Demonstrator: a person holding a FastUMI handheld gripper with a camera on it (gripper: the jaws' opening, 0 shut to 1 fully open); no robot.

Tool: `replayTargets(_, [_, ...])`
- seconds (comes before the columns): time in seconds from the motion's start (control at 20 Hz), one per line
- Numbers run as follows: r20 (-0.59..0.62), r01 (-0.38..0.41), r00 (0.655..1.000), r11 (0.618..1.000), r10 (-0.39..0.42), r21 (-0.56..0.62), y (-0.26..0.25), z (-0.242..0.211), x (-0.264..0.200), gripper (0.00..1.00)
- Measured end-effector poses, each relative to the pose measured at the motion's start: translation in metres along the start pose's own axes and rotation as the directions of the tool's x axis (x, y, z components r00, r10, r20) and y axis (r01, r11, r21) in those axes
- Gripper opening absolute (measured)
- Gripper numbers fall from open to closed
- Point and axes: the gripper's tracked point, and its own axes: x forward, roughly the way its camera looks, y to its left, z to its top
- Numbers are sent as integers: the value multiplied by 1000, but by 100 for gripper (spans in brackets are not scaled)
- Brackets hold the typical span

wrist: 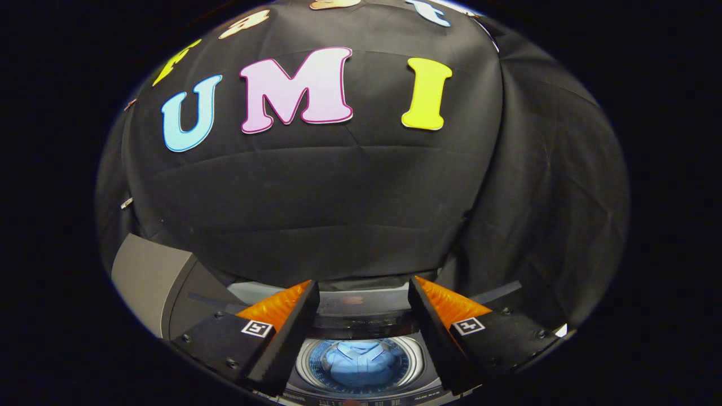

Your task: Put the clothes into the washing machine and then close the washing machine lid.

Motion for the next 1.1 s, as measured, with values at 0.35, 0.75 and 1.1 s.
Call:
replayTargets(0.35, [2,-9,1000,1000,9,7,-3,-15,-17,99])
replayTargets(0.75, [-12,-10,1000,1000,10,7,-5,-30,-19,99])
replayTargets(1.1, [-207,-9,978,999,20,52,-10,-135,-11,98])
